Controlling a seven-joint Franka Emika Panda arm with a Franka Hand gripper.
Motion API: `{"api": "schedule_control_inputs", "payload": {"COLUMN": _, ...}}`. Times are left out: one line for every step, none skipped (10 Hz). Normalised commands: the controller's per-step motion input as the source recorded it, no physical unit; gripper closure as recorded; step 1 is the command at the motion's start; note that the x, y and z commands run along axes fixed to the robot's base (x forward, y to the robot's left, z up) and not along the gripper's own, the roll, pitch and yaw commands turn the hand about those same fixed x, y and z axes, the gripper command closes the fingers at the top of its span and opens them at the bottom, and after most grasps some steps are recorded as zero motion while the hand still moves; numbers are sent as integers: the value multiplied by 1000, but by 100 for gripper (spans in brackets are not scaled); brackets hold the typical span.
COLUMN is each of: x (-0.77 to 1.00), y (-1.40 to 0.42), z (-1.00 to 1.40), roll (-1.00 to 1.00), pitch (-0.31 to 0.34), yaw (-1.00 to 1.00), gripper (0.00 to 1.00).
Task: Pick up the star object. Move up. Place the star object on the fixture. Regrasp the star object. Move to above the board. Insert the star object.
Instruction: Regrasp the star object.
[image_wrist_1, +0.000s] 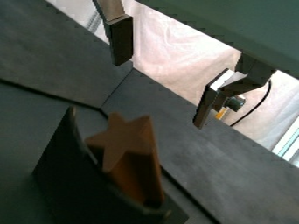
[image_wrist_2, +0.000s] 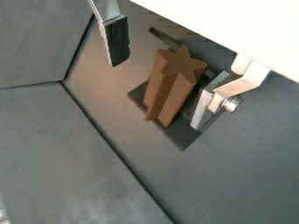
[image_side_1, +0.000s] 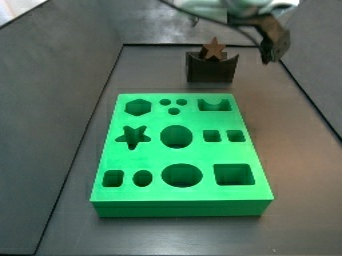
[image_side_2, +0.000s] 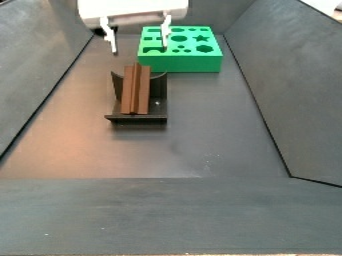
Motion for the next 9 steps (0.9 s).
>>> {"api": "schedule_control_inputs", "payload": {"x": 104, "y": 35, "z": -1000, "roll": 64, "pitch": -103, "yaw": 25, "gripper": 0}}
{"api": "schedule_control_inputs", "payload": {"x": 110, "y": 31, "z": -1000, "roll": 66, "pitch": -96, "yaw": 6, "gripper": 0}}
{"api": "schedule_control_inputs", "payload": {"x": 112, "y": 24, "z": -964, "roll": 63, "pitch": -79, "yaw": -10, "gripper": 0}}
{"api": "schedule_control_inputs", "payload": {"x": 100, "y": 18, "z": -804, "roll": 67, "pitch": -60, "yaw": -20, "gripper": 0}}
{"api": "schedule_control_inputs", "payload": {"x": 86, "y": 8, "z": -609, "roll": 62, "pitch": -42, "yaw": -28, "gripper": 0}}
{"api": "schedule_control_inputs", "payload": {"x": 77, "y": 8, "z": -463, "roll": 58, "pitch": -26, "yaw": -25, "gripper": 0}}
{"api": "schedule_control_inputs", "payload": {"x": 69, "y": 6, "z": -322, "roll": 56, "pitch": -12, "yaw": -20, "gripper": 0}}
{"api": "schedule_control_inputs", "payload": {"x": 44, "y": -2, "z": -201, "roll": 46, "pitch": 7, "yaw": -7, "gripper": 0}}
{"api": "schedule_control_inputs", "payload": {"x": 9, "y": -9, "z": -173, "roll": 46, "pitch": 7, "yaw": -14, "gripper": 0}}
